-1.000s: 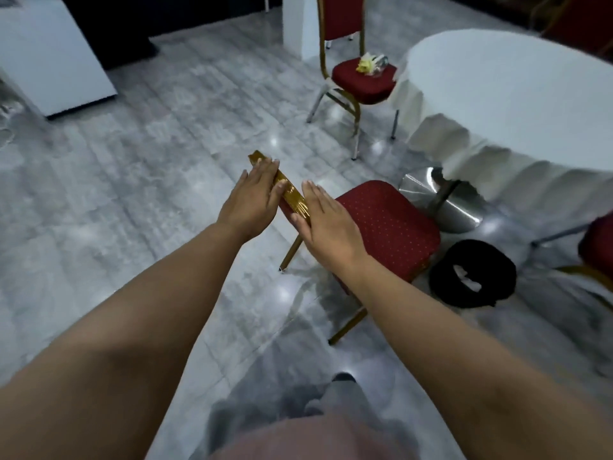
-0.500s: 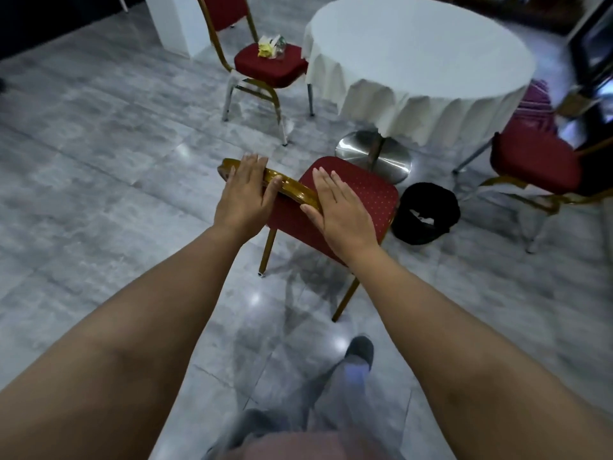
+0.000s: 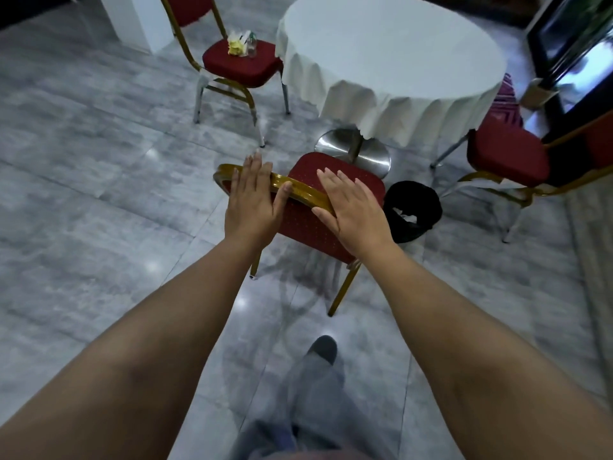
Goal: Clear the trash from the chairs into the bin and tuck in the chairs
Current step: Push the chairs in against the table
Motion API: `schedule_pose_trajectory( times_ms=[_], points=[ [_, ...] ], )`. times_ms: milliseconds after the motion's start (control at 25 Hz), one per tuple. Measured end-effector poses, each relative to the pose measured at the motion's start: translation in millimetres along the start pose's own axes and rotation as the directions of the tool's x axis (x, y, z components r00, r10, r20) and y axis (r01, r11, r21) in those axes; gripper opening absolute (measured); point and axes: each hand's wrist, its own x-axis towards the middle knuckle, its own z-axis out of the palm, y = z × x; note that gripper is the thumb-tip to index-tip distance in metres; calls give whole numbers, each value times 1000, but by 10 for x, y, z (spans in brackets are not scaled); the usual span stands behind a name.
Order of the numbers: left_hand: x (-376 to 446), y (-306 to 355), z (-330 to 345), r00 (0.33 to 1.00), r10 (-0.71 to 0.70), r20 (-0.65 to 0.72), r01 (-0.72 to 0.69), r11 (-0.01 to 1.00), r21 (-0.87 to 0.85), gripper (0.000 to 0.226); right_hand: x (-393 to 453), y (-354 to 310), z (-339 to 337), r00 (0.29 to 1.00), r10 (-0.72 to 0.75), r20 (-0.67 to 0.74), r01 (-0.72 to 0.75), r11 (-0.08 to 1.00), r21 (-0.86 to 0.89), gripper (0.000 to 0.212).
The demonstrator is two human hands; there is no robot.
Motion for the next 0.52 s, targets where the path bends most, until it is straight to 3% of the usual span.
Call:
schedule_pose_trajectory(
  times_ms=[520],
  points=[
    [1532, 374, 574, 996, -31, 80, 28, 999, 39, 69, 1176, 1010, 30, 980, 189, 62, -182, 978, -104, 65]
  ],
)
